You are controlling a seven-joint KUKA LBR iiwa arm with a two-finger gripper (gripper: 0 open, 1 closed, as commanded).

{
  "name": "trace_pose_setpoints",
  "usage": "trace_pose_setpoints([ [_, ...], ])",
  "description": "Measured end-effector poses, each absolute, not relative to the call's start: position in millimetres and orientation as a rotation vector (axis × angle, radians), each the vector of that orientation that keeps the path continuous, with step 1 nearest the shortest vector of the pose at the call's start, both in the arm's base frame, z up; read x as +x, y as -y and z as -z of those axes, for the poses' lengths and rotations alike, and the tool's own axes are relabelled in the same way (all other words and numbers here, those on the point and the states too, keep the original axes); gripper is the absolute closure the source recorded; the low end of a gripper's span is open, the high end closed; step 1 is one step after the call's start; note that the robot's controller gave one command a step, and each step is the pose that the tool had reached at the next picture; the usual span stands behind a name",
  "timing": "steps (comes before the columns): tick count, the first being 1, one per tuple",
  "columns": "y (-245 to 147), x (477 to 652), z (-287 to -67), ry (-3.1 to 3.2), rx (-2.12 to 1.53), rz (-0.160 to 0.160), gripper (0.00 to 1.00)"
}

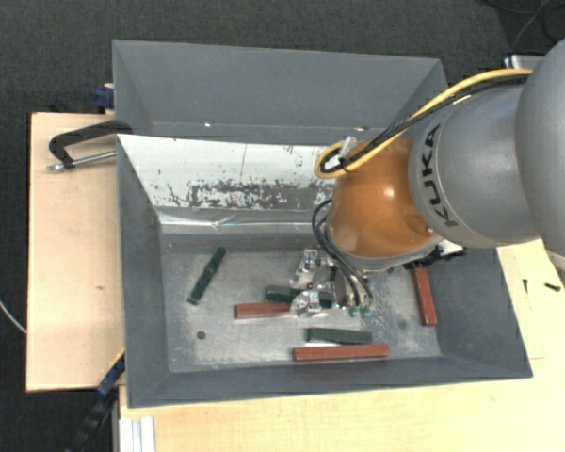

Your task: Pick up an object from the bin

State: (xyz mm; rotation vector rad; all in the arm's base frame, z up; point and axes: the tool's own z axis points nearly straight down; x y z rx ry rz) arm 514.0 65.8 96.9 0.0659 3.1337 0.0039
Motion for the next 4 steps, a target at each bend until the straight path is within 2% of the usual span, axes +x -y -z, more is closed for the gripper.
trace_pose_setpoints([
  [4, -65.9, 513.5, -122.9, -3.140, 0.067, -0.002, 1.00],
])
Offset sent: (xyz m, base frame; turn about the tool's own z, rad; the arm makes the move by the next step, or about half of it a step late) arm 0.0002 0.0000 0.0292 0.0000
